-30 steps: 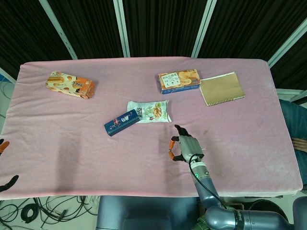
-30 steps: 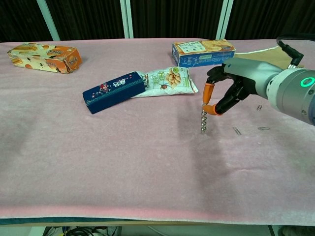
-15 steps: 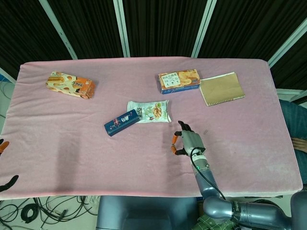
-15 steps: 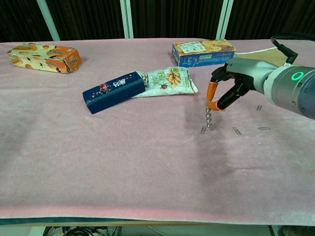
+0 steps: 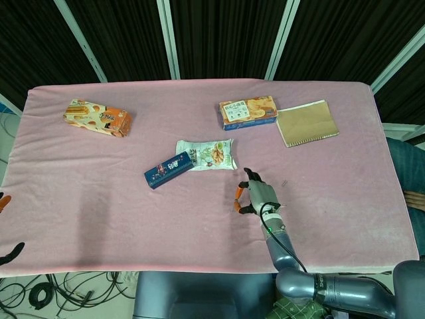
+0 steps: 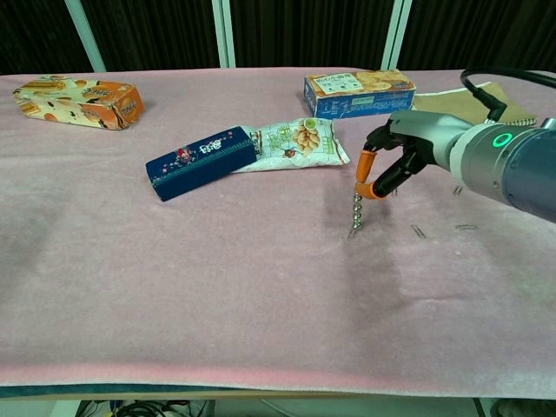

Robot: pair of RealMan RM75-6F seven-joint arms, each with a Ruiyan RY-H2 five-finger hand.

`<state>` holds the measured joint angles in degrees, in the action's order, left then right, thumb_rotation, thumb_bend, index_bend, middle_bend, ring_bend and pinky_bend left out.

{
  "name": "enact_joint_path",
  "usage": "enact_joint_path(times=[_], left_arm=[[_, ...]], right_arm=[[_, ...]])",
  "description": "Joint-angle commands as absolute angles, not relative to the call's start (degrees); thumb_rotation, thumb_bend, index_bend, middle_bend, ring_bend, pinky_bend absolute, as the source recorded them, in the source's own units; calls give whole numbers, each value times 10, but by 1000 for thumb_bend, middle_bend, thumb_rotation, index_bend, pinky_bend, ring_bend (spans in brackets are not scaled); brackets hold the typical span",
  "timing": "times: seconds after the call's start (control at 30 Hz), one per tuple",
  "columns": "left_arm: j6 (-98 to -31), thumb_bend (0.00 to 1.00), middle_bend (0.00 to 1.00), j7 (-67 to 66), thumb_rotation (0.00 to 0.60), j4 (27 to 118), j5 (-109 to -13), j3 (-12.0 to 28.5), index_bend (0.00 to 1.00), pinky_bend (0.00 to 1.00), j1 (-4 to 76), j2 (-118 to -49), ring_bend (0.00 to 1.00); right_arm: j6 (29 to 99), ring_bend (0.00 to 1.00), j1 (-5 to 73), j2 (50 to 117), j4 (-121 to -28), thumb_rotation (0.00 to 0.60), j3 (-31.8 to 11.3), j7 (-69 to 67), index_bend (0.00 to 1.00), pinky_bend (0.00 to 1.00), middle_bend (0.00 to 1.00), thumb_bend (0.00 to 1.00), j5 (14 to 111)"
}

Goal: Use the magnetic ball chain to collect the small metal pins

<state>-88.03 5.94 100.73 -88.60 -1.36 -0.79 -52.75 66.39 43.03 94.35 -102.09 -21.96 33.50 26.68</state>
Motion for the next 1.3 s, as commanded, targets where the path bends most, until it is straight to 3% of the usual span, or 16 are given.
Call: enact_joint_path(times=[0.03, 0.3, 0.7, 1.3], left_arm=[[-881, 223, 15, 60, 600, 1007, -886, -14, 68, 0, -8, -527, 0], [-881, 222, 15, 62, 600, 1006, -887, -13, 68, 0, -8, -527, 0], [-878, 222, 15, 56, 600, 1008, -884, -13, 68, 0, -7, -529, 0], [-874, 223, 15, 42, 600, 1013, -876, -11, 67, 0, -6, -532, 0]], right_arm=[[665, 20, 431, 945, -1019, 600, -217, 333, 604, 200, 2, 369, 267], [676, 20, 429, 929, -1040, 600, -217, 322, 604, 200, 1, 369, 278], [681, 20, 394, 853, -1105, 600, -192, 300, 604, 200, 2, 370, 296], [649, 20, 381, 841, -1064, 600, -174, 242, 604, 200, 2, 369, 304]])
